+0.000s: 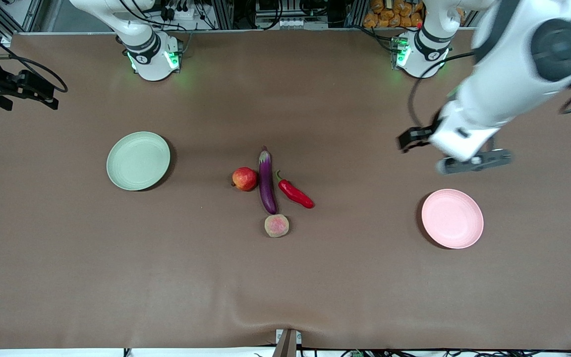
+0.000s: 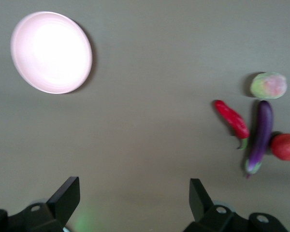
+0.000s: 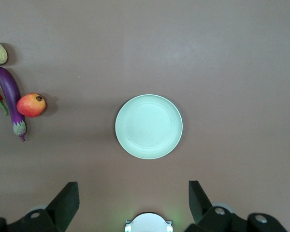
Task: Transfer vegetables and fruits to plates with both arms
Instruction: 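Reach the left gripper toward the purple eggplant, then lower the left gripper and grasp the purple eggplant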
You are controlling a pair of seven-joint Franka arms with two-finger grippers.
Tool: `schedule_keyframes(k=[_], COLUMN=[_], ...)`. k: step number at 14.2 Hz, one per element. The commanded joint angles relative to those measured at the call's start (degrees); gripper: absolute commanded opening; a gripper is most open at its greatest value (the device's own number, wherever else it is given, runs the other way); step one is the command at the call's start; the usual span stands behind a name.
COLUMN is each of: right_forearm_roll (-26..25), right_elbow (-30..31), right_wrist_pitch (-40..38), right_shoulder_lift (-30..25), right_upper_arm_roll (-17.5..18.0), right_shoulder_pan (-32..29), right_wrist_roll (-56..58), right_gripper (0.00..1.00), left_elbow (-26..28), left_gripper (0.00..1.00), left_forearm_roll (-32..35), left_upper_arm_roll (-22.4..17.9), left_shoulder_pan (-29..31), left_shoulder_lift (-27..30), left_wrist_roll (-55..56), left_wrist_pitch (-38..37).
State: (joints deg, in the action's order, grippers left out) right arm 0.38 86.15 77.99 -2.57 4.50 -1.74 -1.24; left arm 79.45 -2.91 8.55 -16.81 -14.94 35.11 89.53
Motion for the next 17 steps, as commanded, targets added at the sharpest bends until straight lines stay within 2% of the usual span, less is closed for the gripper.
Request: schedule_keyframes(k=[1, 3, 8, 12, 14, 17], right_forearm_roll=[0.50, 0.49, 0.58, 0.67, 0.76, 0.84], right_elbow=[-1.07, -1.07, -1.07, -1.07, -1.07, -1.07], right_wrist_pitch=[-0.47, -0.55, -0.55, -0.55, -0.73, -0.73], right_shoulder_lift=[0.37, 0.37, 0.37, 0.37, 0.37, 0.37], right_upper_arm_roll=[2.97, 2.97, 2.89, 2.89, 2.80, 2.80], right_shoulder_pan=[-2.74, -2.74, -2.66, -2.91, -3.01, -3.01], right_wrist_roll=[0.45, 0.45, 0.36, 0.27, 0.45, 0.36], right_gripper=[1.00, 1.00, 1.00, 1.00, 1.00, 1.00], left_elbow=[-2.72, -2.81, -4.21, -4.83, -4.74, -4.65], left_gripper=[1.00, 1.00, 1.00, 1.00, 1.00, 1.00], left_forearm_roll=[-0.70, -0.70, -0.52, -0.26, 0.01, 0.01], left_upper_arm_roll=[-0.29, -0.46, -1.16, -1.69, -5.71, -11.70], left_shoulder_pan=[-5.23, -9.79, -20.60, -25.10, -28.79, -34.24], left_shoulder_lift=[-4.29, -7.98, -20.80, -28.46, -31.71, -34.62], left_wrist_roll=[6.78, 14.77, 29.28, 39.66, 44.41, 49.33], left_wrist_pitch=[3.44, 7.29, 25.48, 41.13, 46.76, 48.89])
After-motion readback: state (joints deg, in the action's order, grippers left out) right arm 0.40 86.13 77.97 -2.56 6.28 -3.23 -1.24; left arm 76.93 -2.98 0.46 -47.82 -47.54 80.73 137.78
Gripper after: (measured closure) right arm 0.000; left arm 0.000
